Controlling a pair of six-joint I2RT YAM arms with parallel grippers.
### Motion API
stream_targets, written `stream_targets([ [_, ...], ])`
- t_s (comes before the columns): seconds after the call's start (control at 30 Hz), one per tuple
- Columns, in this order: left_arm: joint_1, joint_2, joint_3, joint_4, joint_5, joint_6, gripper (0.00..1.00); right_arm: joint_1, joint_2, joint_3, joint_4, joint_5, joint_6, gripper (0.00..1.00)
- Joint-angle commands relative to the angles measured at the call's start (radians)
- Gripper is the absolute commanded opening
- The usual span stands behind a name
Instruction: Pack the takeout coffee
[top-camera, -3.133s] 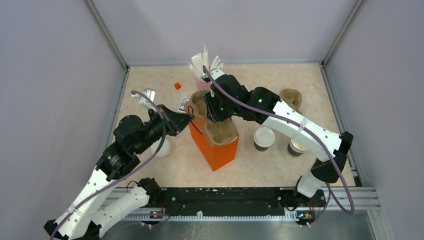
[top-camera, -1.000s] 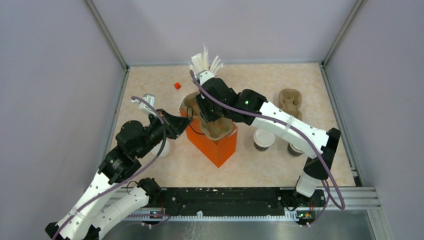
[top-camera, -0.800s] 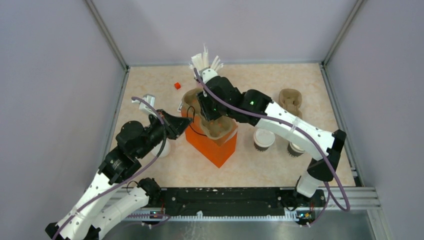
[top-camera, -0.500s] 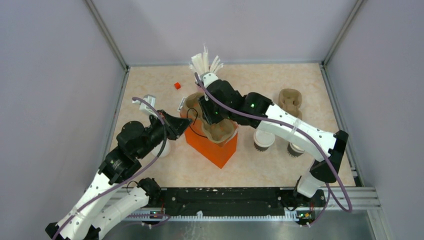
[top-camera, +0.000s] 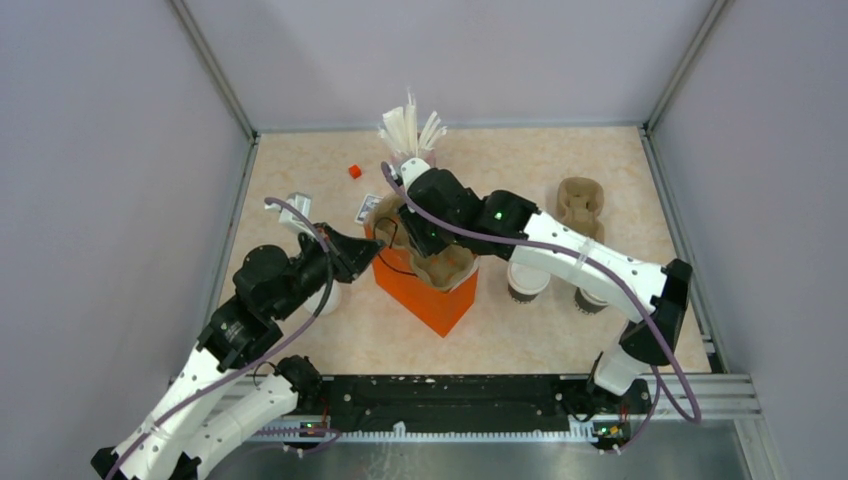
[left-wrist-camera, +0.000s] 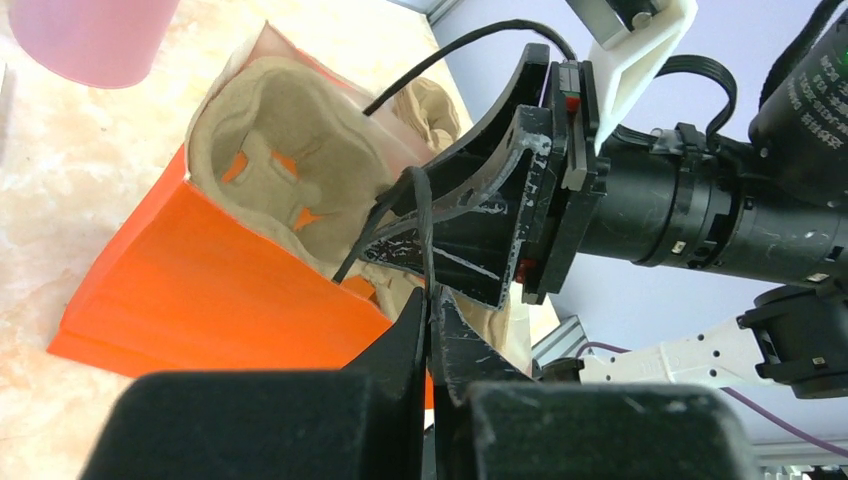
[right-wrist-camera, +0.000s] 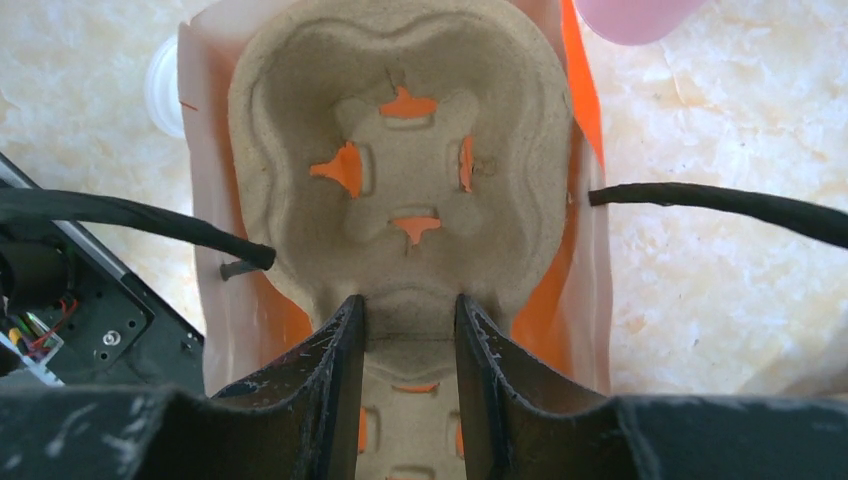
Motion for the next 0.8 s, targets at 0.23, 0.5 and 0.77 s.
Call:
stream_targets([
  [0.23, -0.001, -0.07, -0.056, -0.005, 0.003, -0.02, 0.0, 0.001, 0.067, -0.034, 0.015, 0.003, -0.033, 0.29],
  [0.5, -0.001, -0.085, -0.072, -0.005, -0.001, -0.012, 0.2, 0.0, 0.061, -0.041, 0.031, 0.004, -0.027, 0.48],
  [0.77, 0.0, -0.104, -0.062, -0.07, -0.02, 0.002, 0.57, 0.001, -0.003, -0.017, 0.028, -0.026, -0.021, 0.56],
])
